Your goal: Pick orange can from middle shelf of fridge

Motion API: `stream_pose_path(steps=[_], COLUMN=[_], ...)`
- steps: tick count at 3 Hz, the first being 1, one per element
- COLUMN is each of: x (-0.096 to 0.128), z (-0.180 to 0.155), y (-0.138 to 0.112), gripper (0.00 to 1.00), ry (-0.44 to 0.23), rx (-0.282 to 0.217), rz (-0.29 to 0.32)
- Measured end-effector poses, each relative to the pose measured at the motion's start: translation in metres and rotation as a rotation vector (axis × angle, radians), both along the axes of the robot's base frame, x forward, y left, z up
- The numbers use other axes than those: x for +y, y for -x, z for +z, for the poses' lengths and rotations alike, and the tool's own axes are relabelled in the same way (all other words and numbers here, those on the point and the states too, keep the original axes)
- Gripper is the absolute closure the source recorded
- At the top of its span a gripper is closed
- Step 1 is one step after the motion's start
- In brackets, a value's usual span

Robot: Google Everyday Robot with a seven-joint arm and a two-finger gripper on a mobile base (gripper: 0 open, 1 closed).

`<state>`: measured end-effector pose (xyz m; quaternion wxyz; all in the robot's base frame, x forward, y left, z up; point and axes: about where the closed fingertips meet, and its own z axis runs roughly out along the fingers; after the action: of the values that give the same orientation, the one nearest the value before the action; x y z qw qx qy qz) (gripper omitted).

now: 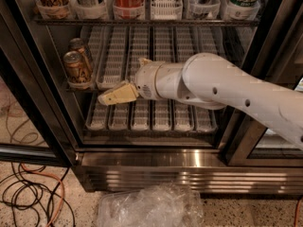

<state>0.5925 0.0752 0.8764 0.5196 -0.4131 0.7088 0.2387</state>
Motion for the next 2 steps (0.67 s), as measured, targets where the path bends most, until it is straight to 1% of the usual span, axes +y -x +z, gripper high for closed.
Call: stream_pose_path(steps=[1,2], x=[0.0494,0.0500], z=[0.0062,0.0044], y=[-0.0300,-0.0265], gripper=[0.00,0.00], ry=[-0.043,-0.050], rx=[-0.113,-0.099], rz=[0.026,0.020])
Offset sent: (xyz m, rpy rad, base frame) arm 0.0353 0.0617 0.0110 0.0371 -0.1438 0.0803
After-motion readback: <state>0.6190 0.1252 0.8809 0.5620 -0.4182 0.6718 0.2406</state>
